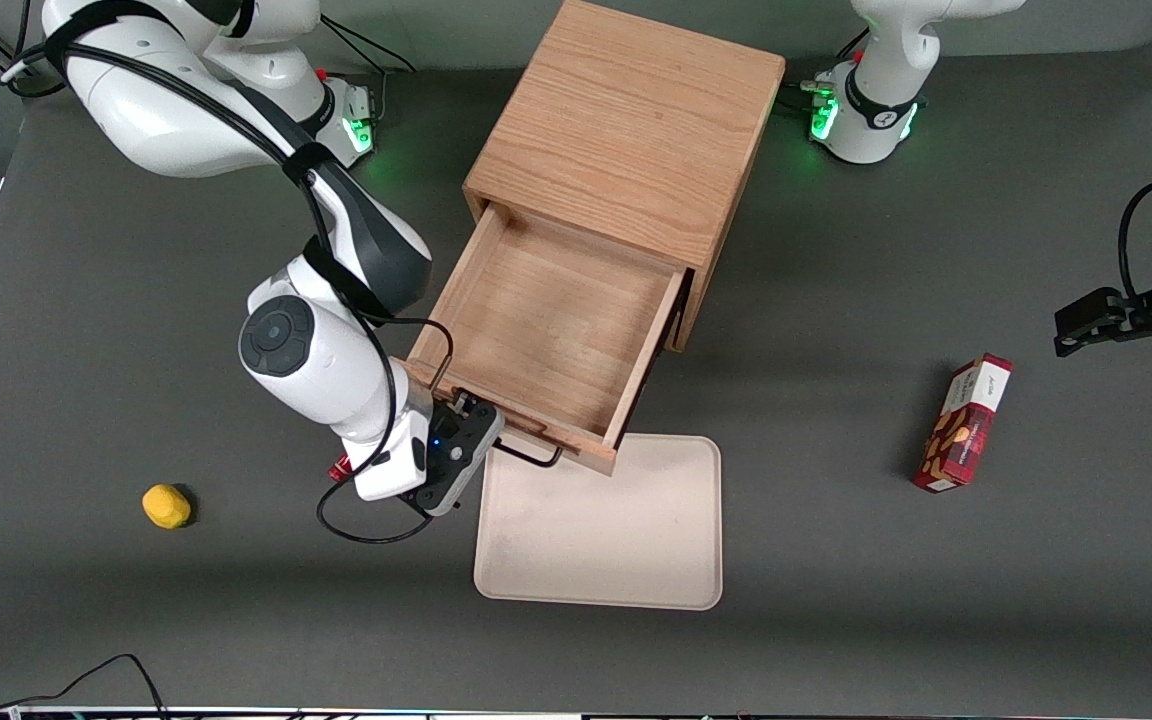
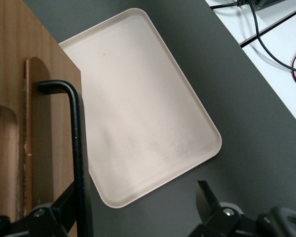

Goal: Open upper drawer

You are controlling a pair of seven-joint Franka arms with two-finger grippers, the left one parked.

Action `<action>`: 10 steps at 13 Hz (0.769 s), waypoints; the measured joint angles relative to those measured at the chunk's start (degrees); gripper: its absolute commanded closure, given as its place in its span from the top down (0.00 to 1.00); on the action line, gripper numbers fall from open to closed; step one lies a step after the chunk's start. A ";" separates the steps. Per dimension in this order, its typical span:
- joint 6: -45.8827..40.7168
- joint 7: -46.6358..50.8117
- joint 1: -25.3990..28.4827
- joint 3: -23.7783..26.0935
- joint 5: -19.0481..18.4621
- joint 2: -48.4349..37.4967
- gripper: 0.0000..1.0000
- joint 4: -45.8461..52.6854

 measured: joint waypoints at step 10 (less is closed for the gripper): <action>-1.25 1.87 -0.32 -2.85 16.91 -3.97 1.00 5.57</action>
